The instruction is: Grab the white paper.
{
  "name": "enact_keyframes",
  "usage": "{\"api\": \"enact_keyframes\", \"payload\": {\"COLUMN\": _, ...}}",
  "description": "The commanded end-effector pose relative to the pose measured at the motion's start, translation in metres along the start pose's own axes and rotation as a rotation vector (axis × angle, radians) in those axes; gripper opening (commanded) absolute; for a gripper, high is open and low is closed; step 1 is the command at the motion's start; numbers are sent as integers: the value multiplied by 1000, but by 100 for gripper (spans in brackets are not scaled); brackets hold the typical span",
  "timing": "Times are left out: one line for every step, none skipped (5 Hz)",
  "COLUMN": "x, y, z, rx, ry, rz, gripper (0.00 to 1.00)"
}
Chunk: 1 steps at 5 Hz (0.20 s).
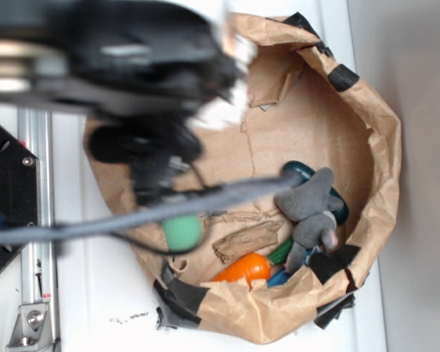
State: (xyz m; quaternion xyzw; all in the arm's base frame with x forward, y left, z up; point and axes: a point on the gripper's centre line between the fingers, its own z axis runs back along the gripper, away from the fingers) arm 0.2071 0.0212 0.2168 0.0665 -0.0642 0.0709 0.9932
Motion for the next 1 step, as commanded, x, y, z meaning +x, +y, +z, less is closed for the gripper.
{"api": "enact_keyframes", "payload": {"x": -8, "y": -6, "z": 8, "rx": 25, "ry": -78, "rz": 65, "gripper": 0}}
